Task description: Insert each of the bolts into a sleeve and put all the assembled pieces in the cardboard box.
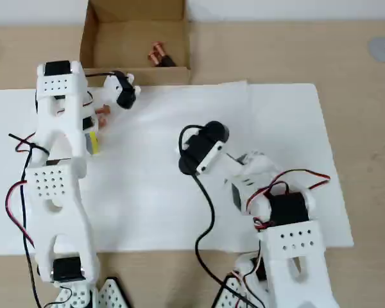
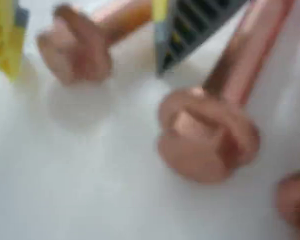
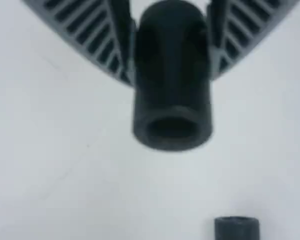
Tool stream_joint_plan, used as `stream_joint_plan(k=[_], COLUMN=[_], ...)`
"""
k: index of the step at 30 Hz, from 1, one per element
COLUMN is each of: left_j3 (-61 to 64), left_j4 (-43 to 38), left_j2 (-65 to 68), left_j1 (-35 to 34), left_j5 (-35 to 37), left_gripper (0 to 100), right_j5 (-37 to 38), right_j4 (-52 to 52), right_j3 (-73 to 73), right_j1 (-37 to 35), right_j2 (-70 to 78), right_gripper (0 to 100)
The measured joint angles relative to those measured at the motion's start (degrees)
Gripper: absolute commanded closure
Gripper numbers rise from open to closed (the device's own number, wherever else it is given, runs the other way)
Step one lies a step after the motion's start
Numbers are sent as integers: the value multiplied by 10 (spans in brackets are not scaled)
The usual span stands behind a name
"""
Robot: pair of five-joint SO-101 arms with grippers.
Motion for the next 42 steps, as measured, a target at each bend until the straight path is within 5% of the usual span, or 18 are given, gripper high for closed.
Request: stream_joint_plan(k=[5, 27, 42], left_j3=[11, -74, 162], left_j4=[-1, 1, 1], left_j2=[-3, -11, -338], left_j1=[0, 7, 3], left_j5=[0, 107, 154], left_gripper=[964, 986, 984], right_j5=[0, 0, 0], right_j4=[0, 0, 0], right_j3=[0, 6, 6], right_j1=[0, 0, 0], right_j2=[0, -12, -12], right_gripper=[987, 987, 987])
